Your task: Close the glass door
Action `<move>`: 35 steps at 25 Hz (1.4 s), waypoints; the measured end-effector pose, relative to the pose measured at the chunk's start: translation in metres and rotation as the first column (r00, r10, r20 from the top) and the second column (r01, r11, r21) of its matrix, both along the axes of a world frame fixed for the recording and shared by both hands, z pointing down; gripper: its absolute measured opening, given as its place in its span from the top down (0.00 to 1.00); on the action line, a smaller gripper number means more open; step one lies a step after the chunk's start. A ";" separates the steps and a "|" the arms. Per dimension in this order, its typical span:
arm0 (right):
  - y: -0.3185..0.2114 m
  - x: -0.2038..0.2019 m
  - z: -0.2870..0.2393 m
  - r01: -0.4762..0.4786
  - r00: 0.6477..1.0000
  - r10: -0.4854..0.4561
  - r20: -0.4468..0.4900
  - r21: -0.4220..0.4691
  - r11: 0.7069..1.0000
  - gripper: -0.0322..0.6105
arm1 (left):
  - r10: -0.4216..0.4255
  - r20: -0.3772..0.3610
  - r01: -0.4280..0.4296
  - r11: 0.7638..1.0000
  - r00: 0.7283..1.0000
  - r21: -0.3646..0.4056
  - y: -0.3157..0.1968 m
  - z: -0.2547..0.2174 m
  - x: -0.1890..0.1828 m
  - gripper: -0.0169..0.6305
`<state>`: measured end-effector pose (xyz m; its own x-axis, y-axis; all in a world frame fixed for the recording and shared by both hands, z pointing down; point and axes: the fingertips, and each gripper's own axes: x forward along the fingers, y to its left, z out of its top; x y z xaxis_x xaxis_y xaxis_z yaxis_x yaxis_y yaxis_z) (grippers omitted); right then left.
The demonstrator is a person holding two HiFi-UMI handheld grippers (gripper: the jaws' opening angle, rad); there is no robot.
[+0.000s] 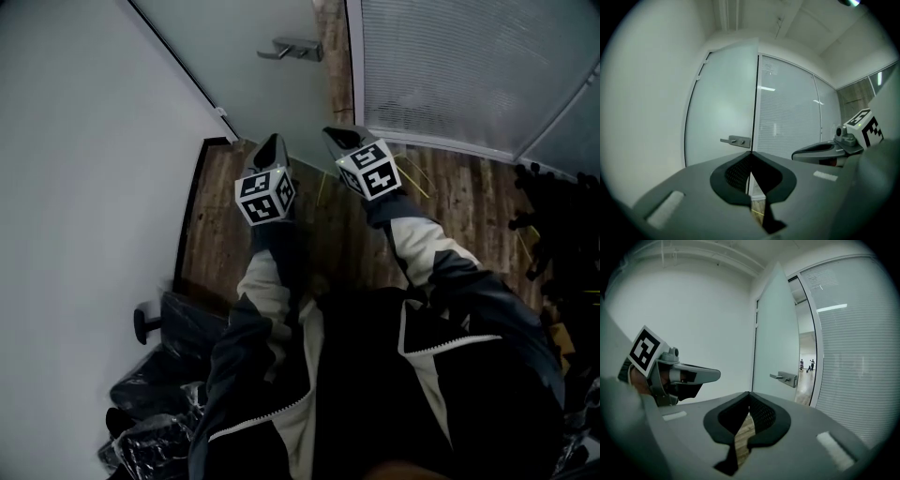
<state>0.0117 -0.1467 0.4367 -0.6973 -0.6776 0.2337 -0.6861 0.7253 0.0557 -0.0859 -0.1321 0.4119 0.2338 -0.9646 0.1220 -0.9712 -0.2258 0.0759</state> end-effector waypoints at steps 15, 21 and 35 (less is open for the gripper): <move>-0.114 -0.064 -0.003 -0.174 0.985 0.173 -0.021 -0.006 0.985 0.94 | 0.161 -0.026 -0.161 0.987 0.987 0.008 -0.127 -0.003 -0.070 0.97; -0.141 -0.069 -0.003 -0.188 0.981 0.188 -0.044 0.004 0.982 0.94 | 0.182 -0.041 -0.182 0.983 0.982 0.015 -0.153 0.001 -0.073 0.97; -0.269 -0.072 0.009 -0.154 0.988 0.154 -0.009 -0.021 0.988 0.94 | 0.135 -0.026 -0.135 0.990 0.991 -0.038 -0.264 0.023 -0.061 0.97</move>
